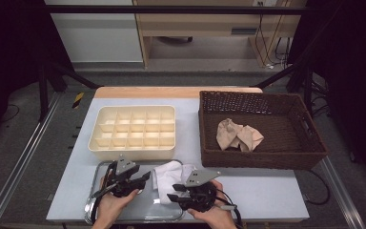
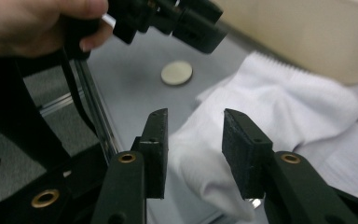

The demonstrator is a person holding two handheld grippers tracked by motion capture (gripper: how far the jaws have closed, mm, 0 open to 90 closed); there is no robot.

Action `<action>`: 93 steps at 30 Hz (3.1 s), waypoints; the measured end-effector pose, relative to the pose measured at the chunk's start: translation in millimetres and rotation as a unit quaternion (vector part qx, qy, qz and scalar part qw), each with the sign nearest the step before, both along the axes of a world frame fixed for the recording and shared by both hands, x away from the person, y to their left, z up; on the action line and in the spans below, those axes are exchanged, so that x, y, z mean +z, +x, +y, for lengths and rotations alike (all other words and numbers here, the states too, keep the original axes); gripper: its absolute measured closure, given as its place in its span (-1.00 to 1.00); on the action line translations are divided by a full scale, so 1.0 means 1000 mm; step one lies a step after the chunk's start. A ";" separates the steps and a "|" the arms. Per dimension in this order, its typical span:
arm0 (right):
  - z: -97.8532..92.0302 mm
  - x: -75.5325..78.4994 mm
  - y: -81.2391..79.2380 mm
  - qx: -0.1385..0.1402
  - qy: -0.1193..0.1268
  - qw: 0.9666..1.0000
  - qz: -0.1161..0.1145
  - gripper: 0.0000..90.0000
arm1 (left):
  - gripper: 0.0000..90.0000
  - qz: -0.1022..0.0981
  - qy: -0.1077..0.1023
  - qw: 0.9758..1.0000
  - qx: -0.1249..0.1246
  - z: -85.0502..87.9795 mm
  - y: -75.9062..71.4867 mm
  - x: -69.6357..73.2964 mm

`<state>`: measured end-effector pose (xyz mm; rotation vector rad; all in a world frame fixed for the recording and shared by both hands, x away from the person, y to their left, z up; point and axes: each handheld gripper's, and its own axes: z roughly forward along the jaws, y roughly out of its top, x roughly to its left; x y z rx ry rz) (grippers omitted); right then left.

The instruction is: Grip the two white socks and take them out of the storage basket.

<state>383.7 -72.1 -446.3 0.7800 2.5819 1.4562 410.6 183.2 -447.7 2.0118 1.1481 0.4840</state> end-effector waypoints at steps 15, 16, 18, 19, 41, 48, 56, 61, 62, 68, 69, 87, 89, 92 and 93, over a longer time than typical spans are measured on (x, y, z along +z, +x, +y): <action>-0.003 -0.007 0.006 -0.010 -0.018 1.000 0.018 0.91 | 0.24 0.006 0.020 0.999 -0.024 -0.013 -0.005 -0.014; -0.004 -0.004 0.006 -0.012 -0.009 1.000 0.015 0.91 | 0.24 0.006 0.019 1.000 -0.024 -0.012 -0.005 -0.013; -0.008 0.004 0.007 -0.026 0.017 0.999 0.004 0.91 | 0.23 0.006 0.016 1.000 -0.024 -0.012 -0.006 -0.013; -0.009 0.007 0.008 -0.037 0.029 0.999 0.000 0.91 | 0.22 0.006 0.017 0.999 -0.026 -0.012 -0.006 -0.013; -0.017 0.015 0.028 -0.121 0.073 0.990 -0.023 0.91 | 0.35 0.017 0.030 0.998 -0.048 -0.034 -0.008 -0.021; -0.022 0.022 0.028 -0.135 0.083 0.987 -0.038 0.91 | 0.80 0.038 0.031 0.997 -0.066 -0.033 -0.008 -0.019; -0.034 0.028 0.030 -0.159 0.092 0.982 -0.039 0.91 | 0.93 0.058 0.038 0.992 -0.105 -0.010 -0.014 -0.014; -0.031 0.027 0.032 -0.156 0.085 0.984 -0.028 0.91 | 0.94 0.066 0.050 0.989 -0.122 0.014 -0.019 -0.012; -0.029 0.027 0.033 -0.157 0.085 0.983 -0.031 0.91 | 0.94 0.069 0.053 0.988 -0.128 0.017 -0.019 -0.011; -0.012 0.021 0.047 -0.173 0.077 0.982 -0.006 0.91 | 0.84 0.060 0.059 0.991 -0.103 0.035 -0.020 -0.010; -0.009 0.018 0.051 -0.177 0.070 0.982 -0.003 0.91 | 0.78 0.060 0.057 0.992 -0.100 0.036 -0.019 -0.011; -0.010 0.005 0.081 -0.199 0.031 0.979 0.030 0.62 | 0.52 0.055 0.025 0.997 -0.056 0.042 -0.014 -0.009; -0.012 0.012 0.075 -0.186 0.032 0.982 0.011 0.57 | 0.52 0.054 0.024 0.997 -0.054 0.042 -0.014 -0.009; -0.014 0.023 0.060 -0.166 0.048 0.985 -0.006 0.57 | 0.54 0.055 0.022 0.997 -0.051 0.042 -0.014 -0.009; -0.014 0.024 0.056 -0.160 0.048 0.986 -0.010 0.58 | 0.54 0.054 0.024 0.997 -0.051 0.042 -0.014 -0.008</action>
